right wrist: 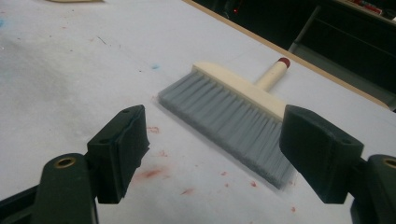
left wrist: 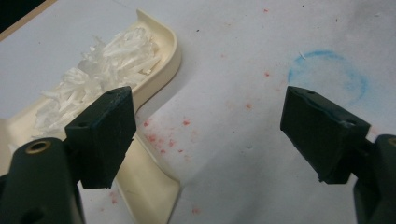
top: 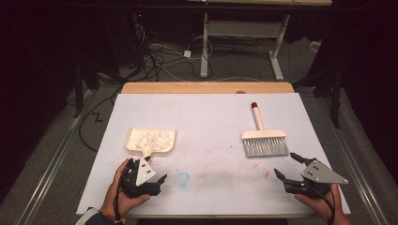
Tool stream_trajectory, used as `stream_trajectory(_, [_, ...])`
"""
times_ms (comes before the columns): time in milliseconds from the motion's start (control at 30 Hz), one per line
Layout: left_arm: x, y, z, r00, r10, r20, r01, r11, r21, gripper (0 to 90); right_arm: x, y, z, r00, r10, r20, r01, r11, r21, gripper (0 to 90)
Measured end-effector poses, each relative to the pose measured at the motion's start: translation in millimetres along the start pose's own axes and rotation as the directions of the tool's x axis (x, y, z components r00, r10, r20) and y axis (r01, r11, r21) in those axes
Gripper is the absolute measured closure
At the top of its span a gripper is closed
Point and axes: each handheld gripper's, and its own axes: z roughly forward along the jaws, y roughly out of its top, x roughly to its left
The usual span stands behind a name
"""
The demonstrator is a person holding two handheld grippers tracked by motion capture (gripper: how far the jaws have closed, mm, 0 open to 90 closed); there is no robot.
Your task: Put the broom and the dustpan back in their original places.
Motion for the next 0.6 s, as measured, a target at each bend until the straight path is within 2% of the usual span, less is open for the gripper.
stream_trajectory(600, [2.0,2.2,5.0,1.0000,-0.007,0.003,0.007,1.0000,0.004,17.6,-0.7,-0.6,0.5,1.0000,0.006,-0.001,-0.006,1.000,-0.003,24.4])
